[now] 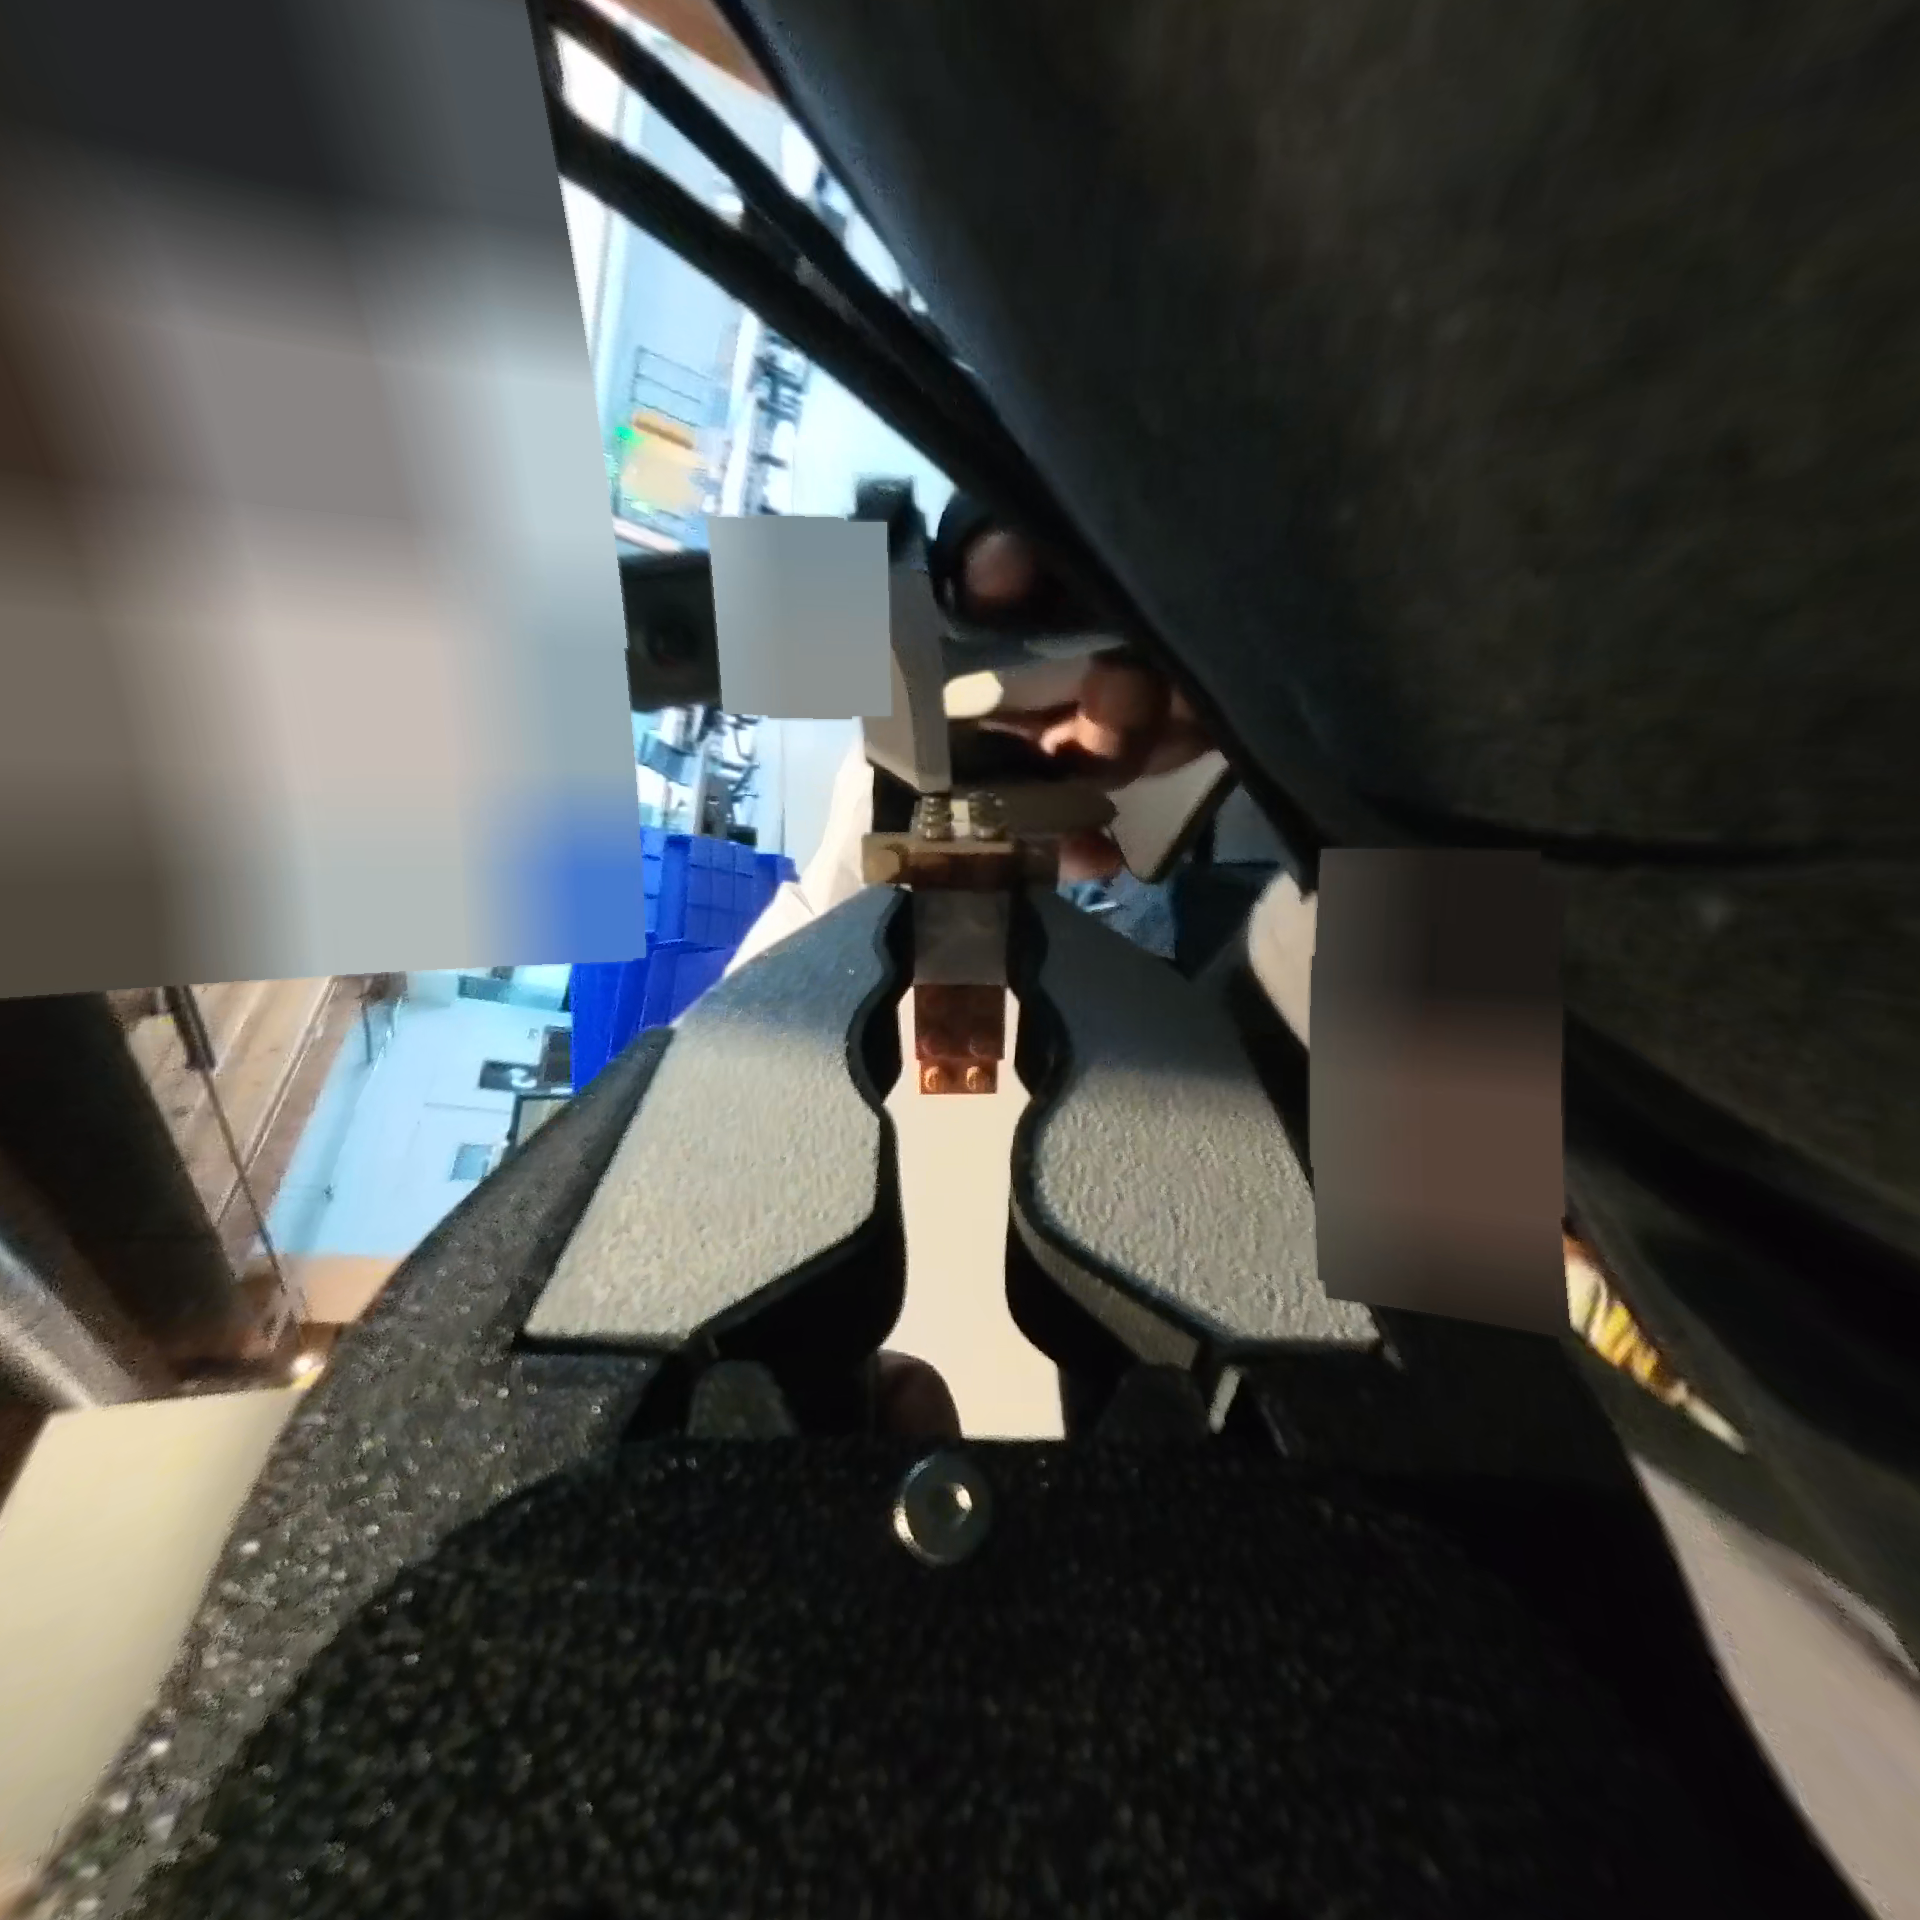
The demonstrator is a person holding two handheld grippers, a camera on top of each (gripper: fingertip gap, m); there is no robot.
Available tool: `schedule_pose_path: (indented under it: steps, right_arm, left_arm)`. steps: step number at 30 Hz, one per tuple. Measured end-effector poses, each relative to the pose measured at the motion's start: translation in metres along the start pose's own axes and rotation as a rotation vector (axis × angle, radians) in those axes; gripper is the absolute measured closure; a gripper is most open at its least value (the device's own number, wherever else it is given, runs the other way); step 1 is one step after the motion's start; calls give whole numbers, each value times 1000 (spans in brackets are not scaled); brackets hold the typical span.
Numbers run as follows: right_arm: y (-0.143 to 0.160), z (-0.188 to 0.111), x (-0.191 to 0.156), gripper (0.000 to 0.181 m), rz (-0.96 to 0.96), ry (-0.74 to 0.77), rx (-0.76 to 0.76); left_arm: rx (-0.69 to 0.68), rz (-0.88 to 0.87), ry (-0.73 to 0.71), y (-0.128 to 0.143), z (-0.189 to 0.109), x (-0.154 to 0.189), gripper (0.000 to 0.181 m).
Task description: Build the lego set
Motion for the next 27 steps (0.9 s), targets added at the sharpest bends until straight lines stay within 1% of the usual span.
schedule_pose_path:
  steps: [3,6,10,14,19,22,27]
  right_arm:
    - [-3,-2,5,168,-41,42,8]
    - [-7,-1,8,169,-52,69,33]
    - [-17,-6,14,171,-30,92,110]
    - [-18,-10,17,172,-55,114,106]
    - [-13,0,15,172,-114,112,73]
    - [-12,6,19,173,-160,135,55]
    - [-16,16,23,174,-208,150,52]
  left_arm:
    - [-25,-8,-36,5,1,-2,164]
    - [-18,-55,-103,8,-1,-5,164]
    - [21,-203,-227,13,-3,-5,164]
    - [142,-482,-410,18,-11,-6,164]
    - [342,-766,-574,21,-18,-6,165]
    - [477,-920,-644,23,-24,-8,165]
    - [604,-1057,-677,25,-27,-10,165]
Point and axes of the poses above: each gripper's, where its closed fingertips meet, z out along the fingers, y out of its underside, x = y × z across the jaws, the point moved 1 cm from there along -z, back along the fingers, and after that the axes turned 11 degrees about x, right-handed, at the moved point
